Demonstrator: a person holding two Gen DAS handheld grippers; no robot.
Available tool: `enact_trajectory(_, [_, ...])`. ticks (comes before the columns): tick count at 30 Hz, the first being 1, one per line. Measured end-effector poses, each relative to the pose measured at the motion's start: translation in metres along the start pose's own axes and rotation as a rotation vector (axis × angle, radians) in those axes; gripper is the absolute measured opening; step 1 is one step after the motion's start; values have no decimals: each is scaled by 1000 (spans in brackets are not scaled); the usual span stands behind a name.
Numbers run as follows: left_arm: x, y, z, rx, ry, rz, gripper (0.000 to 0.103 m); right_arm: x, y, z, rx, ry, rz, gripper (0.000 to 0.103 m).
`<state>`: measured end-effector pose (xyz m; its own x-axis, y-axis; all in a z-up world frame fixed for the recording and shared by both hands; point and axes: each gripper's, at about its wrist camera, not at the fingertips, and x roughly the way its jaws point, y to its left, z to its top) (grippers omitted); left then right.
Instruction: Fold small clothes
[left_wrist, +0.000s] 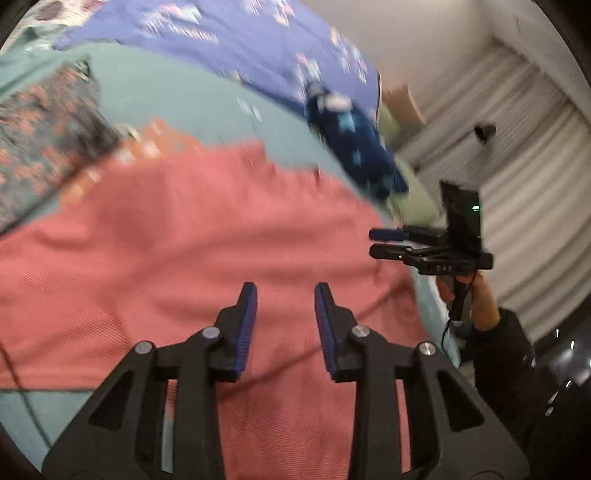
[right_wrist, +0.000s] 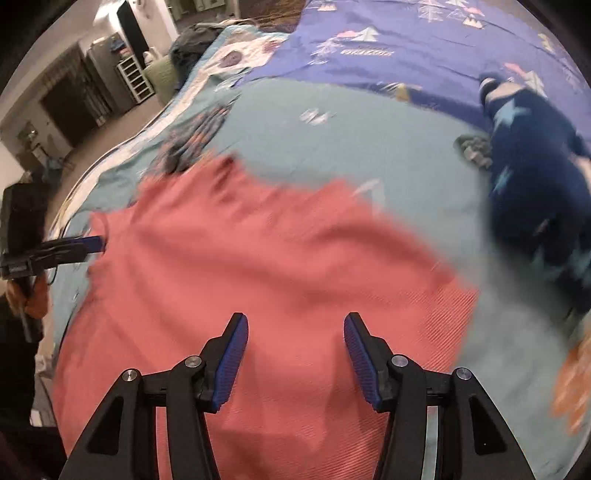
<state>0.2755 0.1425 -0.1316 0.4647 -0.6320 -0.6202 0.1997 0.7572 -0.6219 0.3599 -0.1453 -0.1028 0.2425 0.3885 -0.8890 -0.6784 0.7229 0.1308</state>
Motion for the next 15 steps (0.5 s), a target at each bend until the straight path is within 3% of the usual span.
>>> enact_trajectory(1, [7, 2, -4, 1, 23, 17, 32, 3, 12, -16, -47, -3, -49, 56])
enact_trajectory(3, [5, 11, -10, -25, -18, -8, 31, 1, 22, -36, -112, -57, -128, 57])
enact_trajectory(6, [-9, 28, -11, -154, -1, -56, 31, -11, 14, -57, -83, -45, -113, 63])
enact_trajectory(10, [-40, 16, -12, -26, -49, 94, 33, -36, 3, -74, -72, -26, -170, 64])
enact_trajectory(12, [-47, 11, -9, -21, -74, 62, 38, -50, -2, -67, -42, -52, -204, 65])
enact_trajectory(15, [-38, 7, -4, -41, -86, 10, 47, -66, 11, -56, -12, -159, -123, 68])
